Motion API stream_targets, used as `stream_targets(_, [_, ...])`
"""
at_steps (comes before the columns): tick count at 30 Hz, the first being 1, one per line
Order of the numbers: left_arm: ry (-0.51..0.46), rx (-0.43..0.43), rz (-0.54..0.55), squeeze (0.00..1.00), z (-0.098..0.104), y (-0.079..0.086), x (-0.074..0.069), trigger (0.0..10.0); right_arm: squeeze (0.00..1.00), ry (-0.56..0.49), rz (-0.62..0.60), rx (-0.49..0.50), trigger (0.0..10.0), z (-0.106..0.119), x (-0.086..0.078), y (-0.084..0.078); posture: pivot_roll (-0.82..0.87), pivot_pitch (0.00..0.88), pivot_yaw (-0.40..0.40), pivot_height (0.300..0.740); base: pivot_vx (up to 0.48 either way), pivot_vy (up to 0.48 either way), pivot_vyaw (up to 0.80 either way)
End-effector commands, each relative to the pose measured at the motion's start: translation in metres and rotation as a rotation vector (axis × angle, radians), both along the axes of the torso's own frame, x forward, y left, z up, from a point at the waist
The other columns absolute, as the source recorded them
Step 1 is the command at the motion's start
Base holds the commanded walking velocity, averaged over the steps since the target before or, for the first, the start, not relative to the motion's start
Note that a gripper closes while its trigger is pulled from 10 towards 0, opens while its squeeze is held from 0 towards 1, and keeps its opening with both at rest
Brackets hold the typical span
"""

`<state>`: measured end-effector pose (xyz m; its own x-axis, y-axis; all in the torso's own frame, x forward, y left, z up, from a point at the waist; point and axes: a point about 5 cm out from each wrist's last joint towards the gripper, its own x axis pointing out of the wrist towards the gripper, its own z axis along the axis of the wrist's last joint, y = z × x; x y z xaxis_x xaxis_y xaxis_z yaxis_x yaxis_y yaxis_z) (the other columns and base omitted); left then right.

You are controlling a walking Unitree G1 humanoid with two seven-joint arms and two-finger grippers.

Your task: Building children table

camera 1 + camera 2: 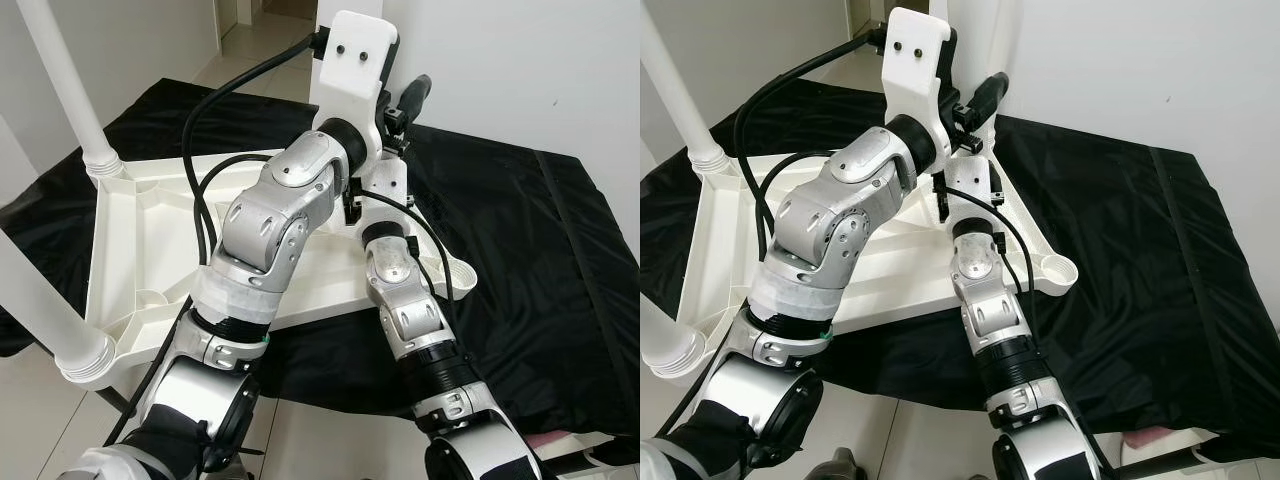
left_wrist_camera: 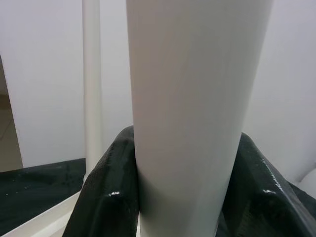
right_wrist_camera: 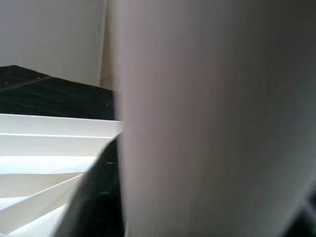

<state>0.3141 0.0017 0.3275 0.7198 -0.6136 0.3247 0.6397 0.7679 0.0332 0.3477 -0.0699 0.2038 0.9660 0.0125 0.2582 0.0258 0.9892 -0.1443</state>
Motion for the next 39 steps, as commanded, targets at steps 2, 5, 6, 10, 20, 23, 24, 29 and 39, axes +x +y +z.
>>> stream_targets(2, [-0.035, 0.001, -0.015, 0.0, 0.008, -0.006, -0.002, 10.0, 0.0, -0.032, 0.001, -0.004, 0.0, 0.006, 0.0, 0.0, 0.17, 0.0, -0.092, 0.74, 0.0, 0.0, 0.0])
stream_targets(5, [-0.037, 0.001, -0.009, 0.0, 0.008, -0.005, -0.002, 10.0, 0.0, -0.036, 0.001, -0.005, 0.0, 0.007, 0.0, 0.0, 0.17, 0.0, -0.091, 0.74, 0.0, 0.0, 0.0])
stream_targets(6, [-0.037, 0.001, -0.004, 0.0, 0.008, -0.005, -0.002, 10.0, 0.0, -0.041, -0.005, -0.001, 0.0, 0.007, 0.0, -0.002, 0.17, 0.0, -0.091, 0.74, 0.0, 0.0, 0.0])
stream_targets(10, [-0.044, 0.002, 0.011, 0.0, 0.007, -0.004, -0.001, 10.0, 0.0, -0.059, 0.01, 0.022, 0.0, 0.009, -0.002, -0.002, 0.17, 0.0, -0.088, 0.74, 0.0, 0.0, 0.0])
stream_targets(20, [-0.007, -0.064, -0.013, 1.0, 0.005, -0.003, 0.0, 10.0, 0.0, -0.121, 0.117, 0.08, 10.0, 0.018, -0.01, 0.009, 0.17, 0.0, -0.082, 0.74, 0.0, 0.0, 0.0])
stream_targets(23, [-0.025, -0.062, -0.009, 1.0, 0.007, -0.001, 0.0, 10.0, 0.0, -0.083, 0.085, 0.108, 10.0, 0.014, -0.005, 0.004, 0.17, 0.0, -0.08, 0.74, 0.0, 0.0, 0.0])
stream_targets(24, [-0.025, -0.062, -0.009, 1.0, 0.007, -0.001, 0.0, 10.0, 0.0, -0.083, 0.085, 0.108, 10.0, 0.014, -0.005, 0.004, 0.17, 0.0, -0.08, 0.74, 0.0, 0.0, 0.0])
stream_targets(29, [-0.083, -0.081, -0.044, 0.0, 0.011, 0.002, -0.009, 10.0, 0.0, -0.022, 0.031, 0.167, 10.0, 0.008, 0.002, -0.009, 0.17, 0.0, -0.077, 0.74, 0.0, 0.0, 0.0])
stream_targets(39, [-0.258, -0.065, -0.11, 0.0, 0.01, 0.015, -0.03, 10.0, 0.0, 0.055, -0.036, 0.263, 10.0, -0.002, 0.009, -0.033, 0.17, 0.0, -0.071, 0.74, 0.0, 0.0, 0.0])
